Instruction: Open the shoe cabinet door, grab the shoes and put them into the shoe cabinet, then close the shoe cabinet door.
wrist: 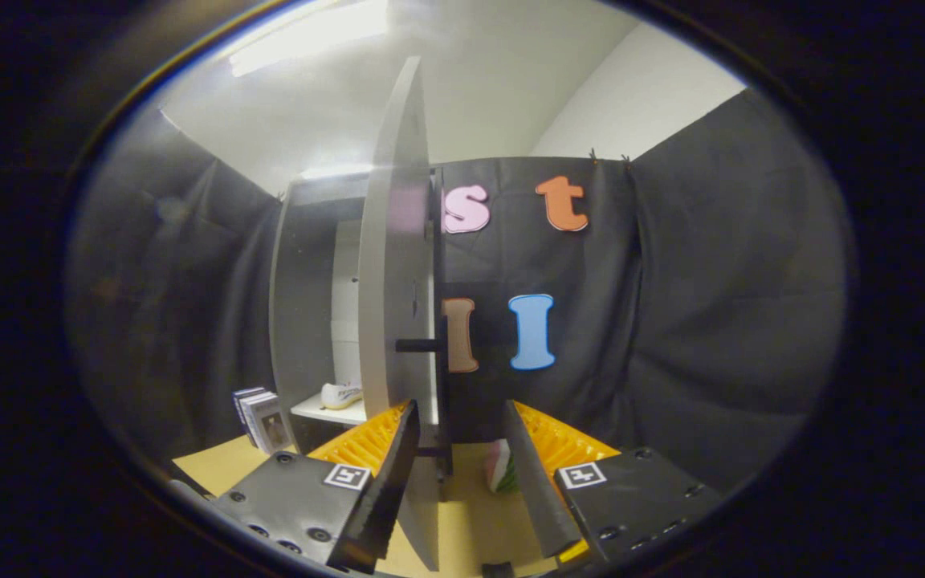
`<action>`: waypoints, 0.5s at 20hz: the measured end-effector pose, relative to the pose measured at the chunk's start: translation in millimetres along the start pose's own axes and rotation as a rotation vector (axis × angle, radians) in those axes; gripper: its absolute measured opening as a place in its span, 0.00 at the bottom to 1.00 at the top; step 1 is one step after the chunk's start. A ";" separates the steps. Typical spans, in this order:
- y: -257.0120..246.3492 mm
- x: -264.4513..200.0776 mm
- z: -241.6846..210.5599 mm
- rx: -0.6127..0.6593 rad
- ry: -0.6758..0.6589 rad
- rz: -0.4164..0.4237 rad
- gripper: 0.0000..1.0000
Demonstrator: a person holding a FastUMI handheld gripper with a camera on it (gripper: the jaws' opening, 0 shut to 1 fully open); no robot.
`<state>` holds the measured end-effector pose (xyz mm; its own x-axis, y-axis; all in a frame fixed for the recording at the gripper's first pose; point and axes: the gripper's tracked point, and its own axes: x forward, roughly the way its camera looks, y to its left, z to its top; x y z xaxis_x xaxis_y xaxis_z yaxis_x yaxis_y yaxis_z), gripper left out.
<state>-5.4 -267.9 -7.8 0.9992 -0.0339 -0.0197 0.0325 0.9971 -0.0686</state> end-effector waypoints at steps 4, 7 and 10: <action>29.4 6.7 -1.5 0.036 -0.002 0.111 0.70; 57.9 12.0 -3.3 0.034 -0.002 0.195 0.70; 86.7 18.6 -6.9 0.051 0.005 0.266 0.70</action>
<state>15.9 -182.6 -21.0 0.9726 0.2298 -0.0356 -0.2303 0.9731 -0.0100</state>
